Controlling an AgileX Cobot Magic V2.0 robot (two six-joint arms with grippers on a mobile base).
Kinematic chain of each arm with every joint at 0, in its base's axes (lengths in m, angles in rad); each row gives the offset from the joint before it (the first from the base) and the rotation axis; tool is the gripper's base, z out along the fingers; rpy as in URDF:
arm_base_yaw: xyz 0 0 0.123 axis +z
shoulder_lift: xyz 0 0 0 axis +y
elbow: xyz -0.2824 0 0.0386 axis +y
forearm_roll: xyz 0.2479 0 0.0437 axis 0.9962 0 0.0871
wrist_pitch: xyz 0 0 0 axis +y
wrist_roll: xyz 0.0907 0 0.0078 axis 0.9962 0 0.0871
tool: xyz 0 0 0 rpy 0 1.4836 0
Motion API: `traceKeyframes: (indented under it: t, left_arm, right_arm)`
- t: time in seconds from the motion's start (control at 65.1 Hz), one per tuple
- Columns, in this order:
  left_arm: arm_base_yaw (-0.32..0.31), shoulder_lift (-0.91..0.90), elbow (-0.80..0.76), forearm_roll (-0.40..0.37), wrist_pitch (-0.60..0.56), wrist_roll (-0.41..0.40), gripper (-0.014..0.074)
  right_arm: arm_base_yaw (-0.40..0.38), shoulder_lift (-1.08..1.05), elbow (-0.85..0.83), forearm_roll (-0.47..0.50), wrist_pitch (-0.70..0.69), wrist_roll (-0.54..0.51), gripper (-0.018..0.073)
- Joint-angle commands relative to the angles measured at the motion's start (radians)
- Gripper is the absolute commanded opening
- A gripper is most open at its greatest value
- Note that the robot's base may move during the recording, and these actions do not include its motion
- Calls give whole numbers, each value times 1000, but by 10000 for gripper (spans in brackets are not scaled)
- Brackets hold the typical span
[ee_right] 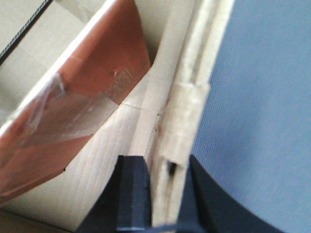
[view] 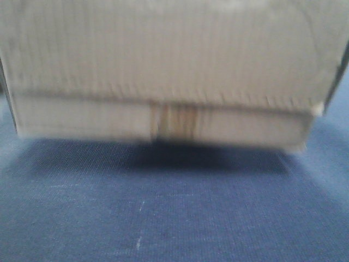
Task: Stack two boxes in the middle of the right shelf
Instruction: 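Lift the gripped boxes up off the table with both grippers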
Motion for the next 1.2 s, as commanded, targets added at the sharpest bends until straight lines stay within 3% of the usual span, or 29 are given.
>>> traceKeyframes:
  t: [0.0, 0.384, 1.182]
  left_arm:
    - [5, -55, -79, 11, -30, -3, -111]
    - [5, -136, -201, 11, -30, -3, -111]
    - [5, -136, -201, 11, -30, -3, -111]
  right_arm:
    - [-7, -48, -41, -43, -9, -15, -153]
    - [-7, -107, -272, -41, -7, -15, -153]
    - [-7, -107, -277, -41, -23, -15, -153]
